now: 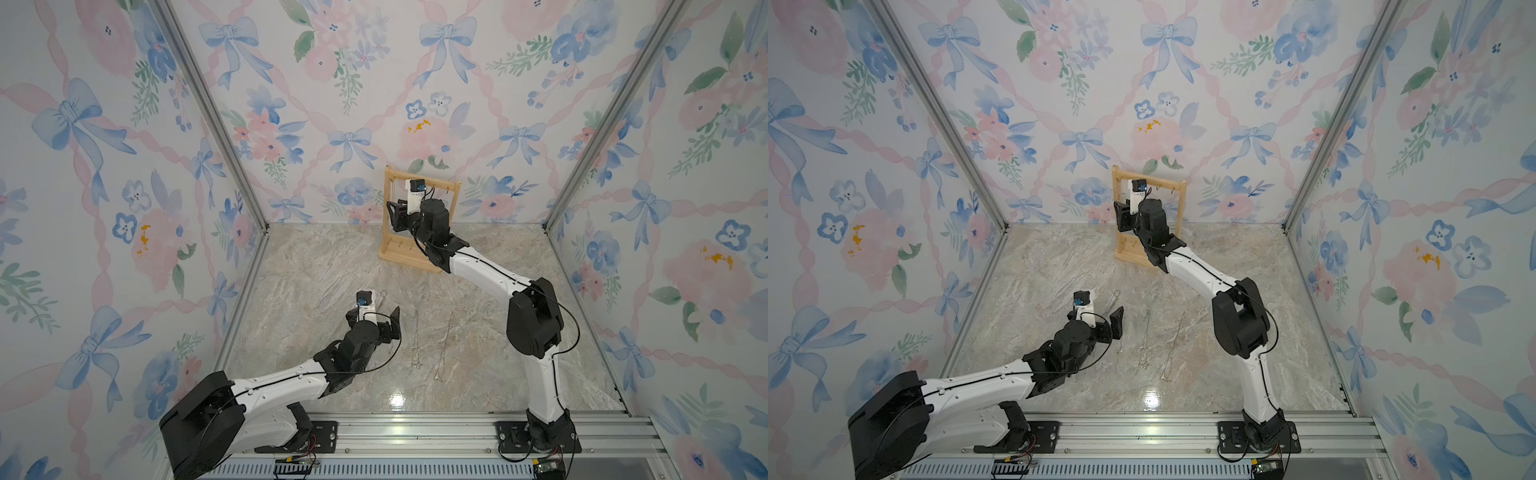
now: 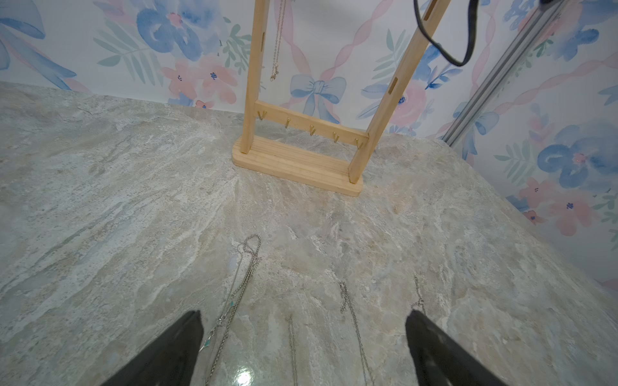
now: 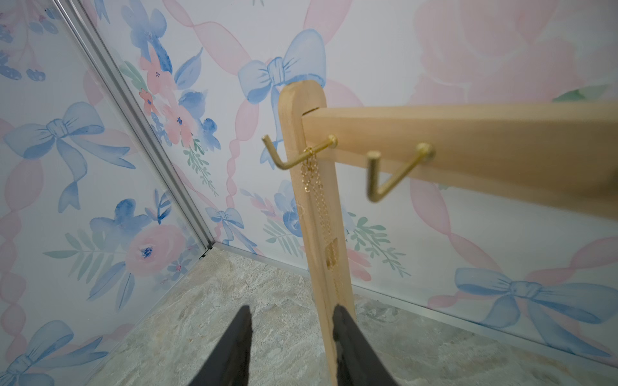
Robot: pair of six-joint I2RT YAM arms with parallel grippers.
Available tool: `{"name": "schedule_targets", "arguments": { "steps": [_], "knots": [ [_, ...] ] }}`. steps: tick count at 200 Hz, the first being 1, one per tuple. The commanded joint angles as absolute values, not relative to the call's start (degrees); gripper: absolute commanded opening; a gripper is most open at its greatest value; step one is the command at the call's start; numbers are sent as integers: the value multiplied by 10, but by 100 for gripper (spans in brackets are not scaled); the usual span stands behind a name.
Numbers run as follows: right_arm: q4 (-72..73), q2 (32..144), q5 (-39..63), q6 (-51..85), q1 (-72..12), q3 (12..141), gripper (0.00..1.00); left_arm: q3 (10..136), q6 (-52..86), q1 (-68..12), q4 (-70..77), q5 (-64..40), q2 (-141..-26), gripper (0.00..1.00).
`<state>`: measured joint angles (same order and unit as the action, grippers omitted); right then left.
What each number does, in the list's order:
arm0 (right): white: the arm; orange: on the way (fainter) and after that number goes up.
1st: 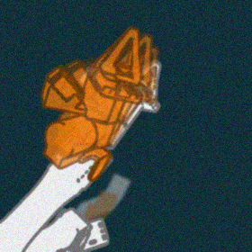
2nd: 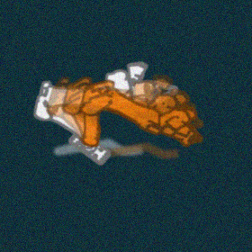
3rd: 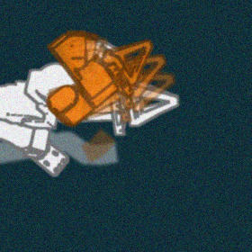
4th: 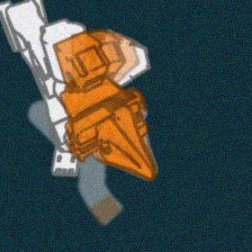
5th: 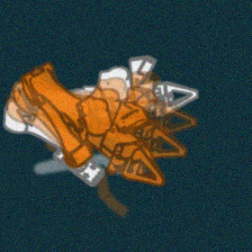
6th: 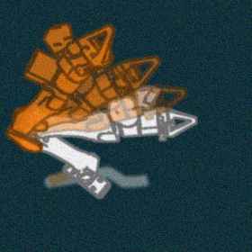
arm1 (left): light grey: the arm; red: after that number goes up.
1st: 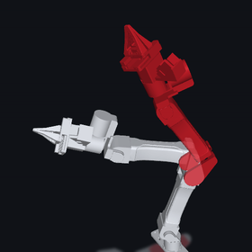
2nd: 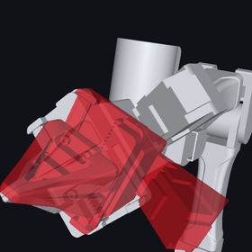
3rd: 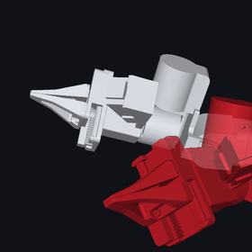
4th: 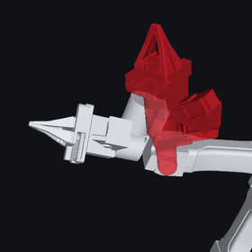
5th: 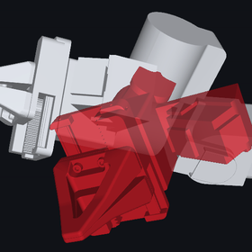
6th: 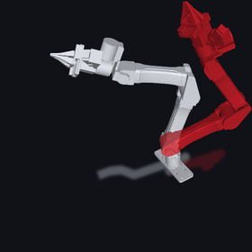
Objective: Take the necklace off the jewelry display stand
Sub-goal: Take off the necklace from the stand.
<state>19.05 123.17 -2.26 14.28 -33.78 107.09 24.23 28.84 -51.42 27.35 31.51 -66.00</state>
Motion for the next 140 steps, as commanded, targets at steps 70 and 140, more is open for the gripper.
{"name": "schedule_targets", "arguments": {
  "steps": [70, 140],
  "knots": [
    [233, 1312, 13, 147, -307, 1173, 40, 241, 267, -511, 281, 287, -666, 98],
    [185, 1354, 42, 148, -301, 1258, 36, 250, 262, -511, 281, 271, -682, 98]
  ]
}}
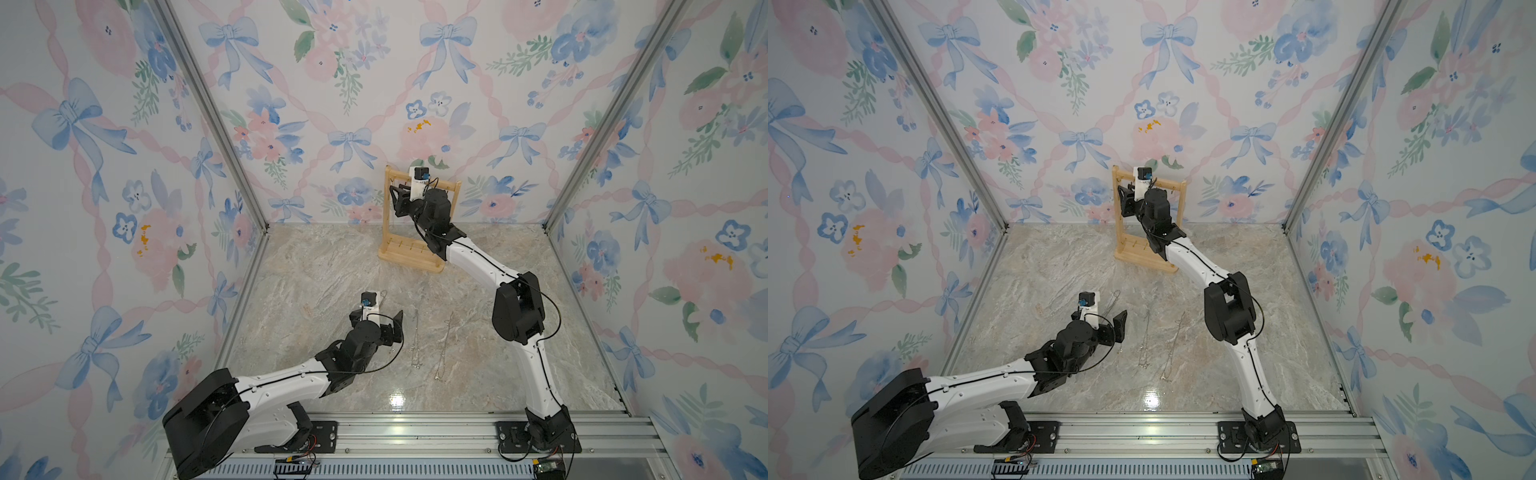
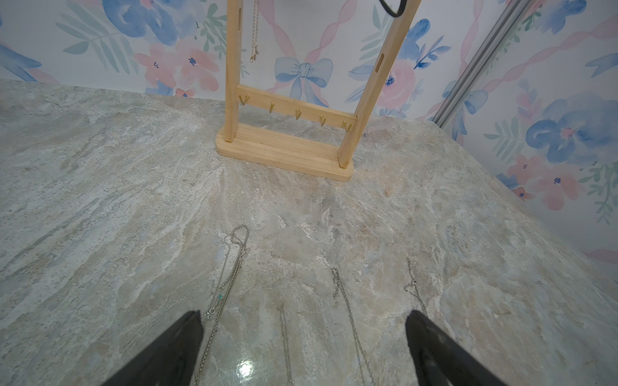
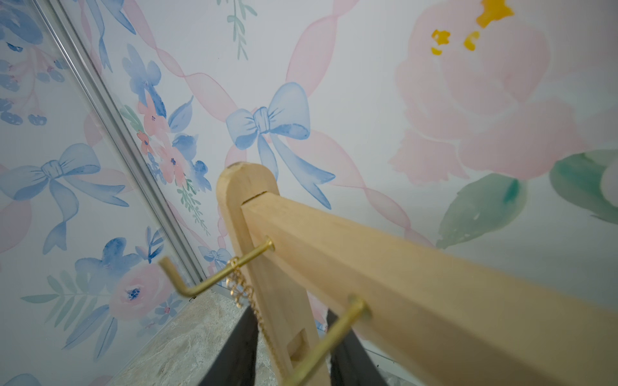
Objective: Take the necklace off the jewelry display stand
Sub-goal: Take off the necklace from the stand.
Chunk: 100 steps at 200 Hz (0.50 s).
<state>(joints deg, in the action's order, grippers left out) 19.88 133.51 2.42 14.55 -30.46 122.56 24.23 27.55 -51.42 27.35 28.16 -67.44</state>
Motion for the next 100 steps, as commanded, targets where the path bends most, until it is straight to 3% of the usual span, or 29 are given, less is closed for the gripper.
{"name": "schedule_targets", "arguments": {
  "steps": [1, 100],
  "knots": [
    [185, 1355, 42, 148, -301, 1259, 36, 249, 262, -511, 281, 271, -682, 98],
    [162, 1367, 62, 159, -302, 1297, 21, 252, 259, -511, 280, 258, -688, 98]
  ]
}}
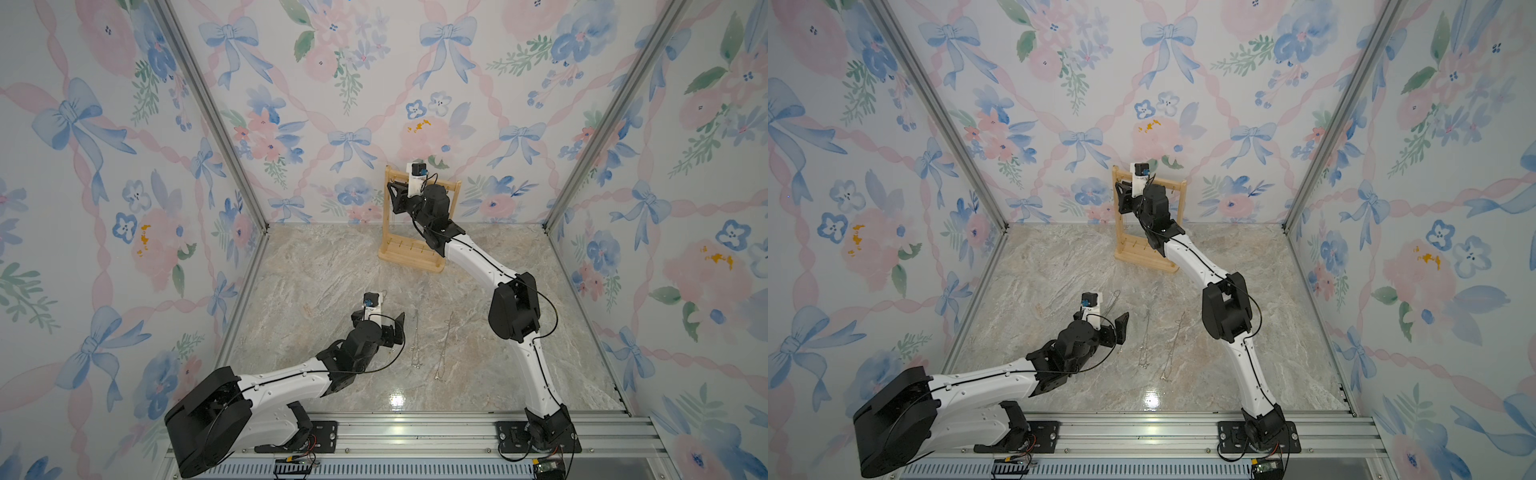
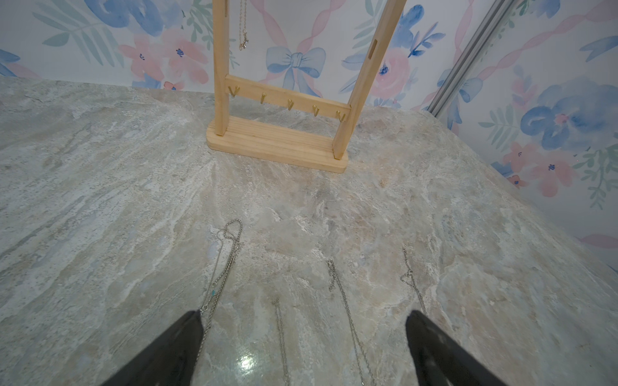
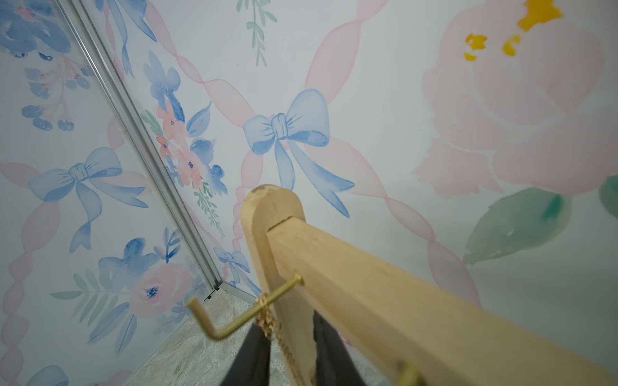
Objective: Take the necklace off the jewelry display stand
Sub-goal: Take off the necklace from the stand.
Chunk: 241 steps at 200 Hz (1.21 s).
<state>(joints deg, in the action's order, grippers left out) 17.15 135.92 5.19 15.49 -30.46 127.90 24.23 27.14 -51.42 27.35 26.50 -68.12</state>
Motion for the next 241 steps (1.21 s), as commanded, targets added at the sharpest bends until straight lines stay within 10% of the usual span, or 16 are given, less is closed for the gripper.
{"name": "schedule_targets", "arguments": {
  "steps": [1, 241],
  "knots": [
    [162, 1366, 61, 158, -302, 1297, 21, 252, 259, -511, 280, 259, -688, 98],
    [130, 1305, 118, 179, -308, 1273, 0, 254, 259, -510, 279, 251, -689, 98]
  ]
}}
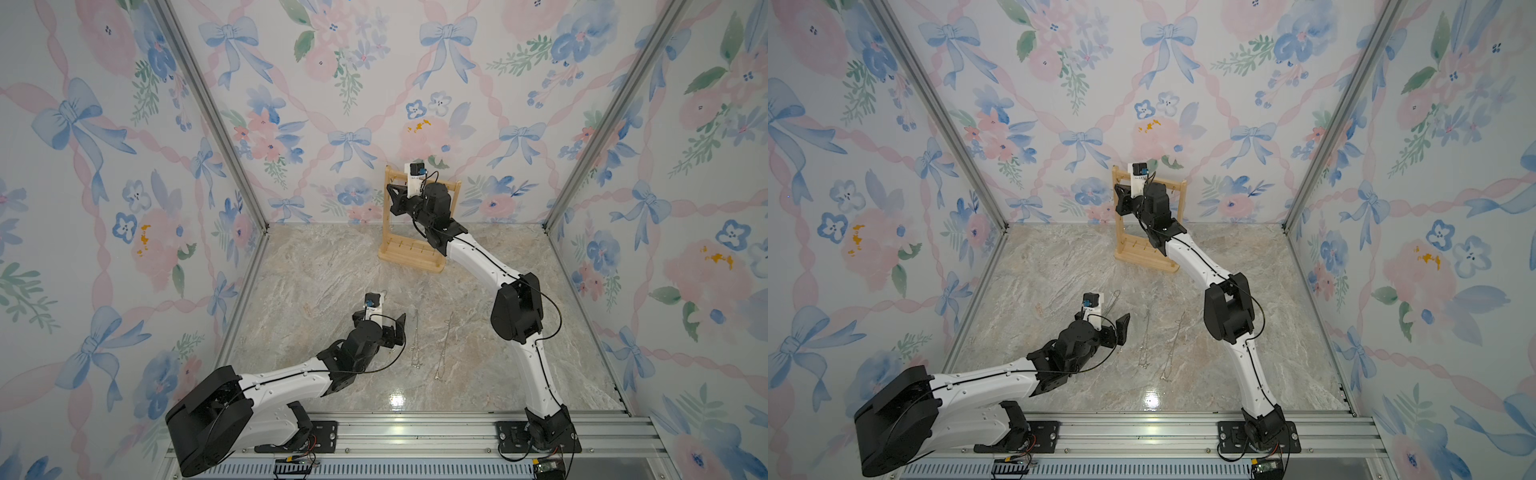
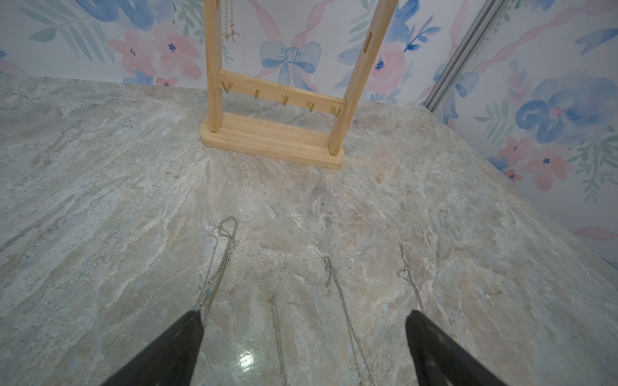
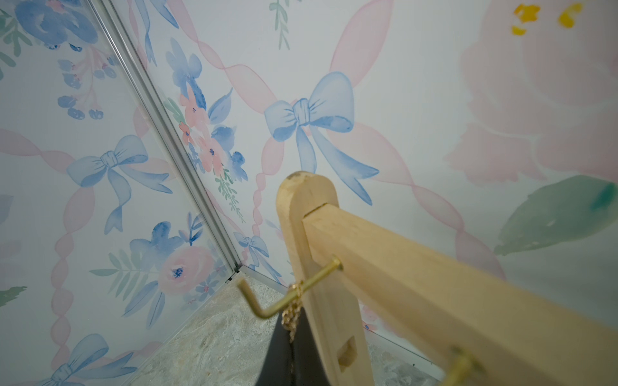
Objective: Take the necklace off the jewelry display stand
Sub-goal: Take off the necklace from the stand.
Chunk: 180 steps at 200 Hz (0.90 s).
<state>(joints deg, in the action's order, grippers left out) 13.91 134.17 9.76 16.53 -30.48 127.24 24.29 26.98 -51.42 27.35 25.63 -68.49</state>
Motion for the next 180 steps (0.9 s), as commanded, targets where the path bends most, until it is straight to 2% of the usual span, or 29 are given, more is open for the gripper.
{"name": "schedule_targets", "arguments": {
  "steps": [1, 180],
  "knots": [
    [130, 1305, 119, 179, -308, 1273, 0, 254, 259, -511, 279, 251, -689, 98],
    [83, 1288, 143, 205, -316, 1334, 0, 253, 260, -511, 279, 250, -688, 98]
  ]
}}
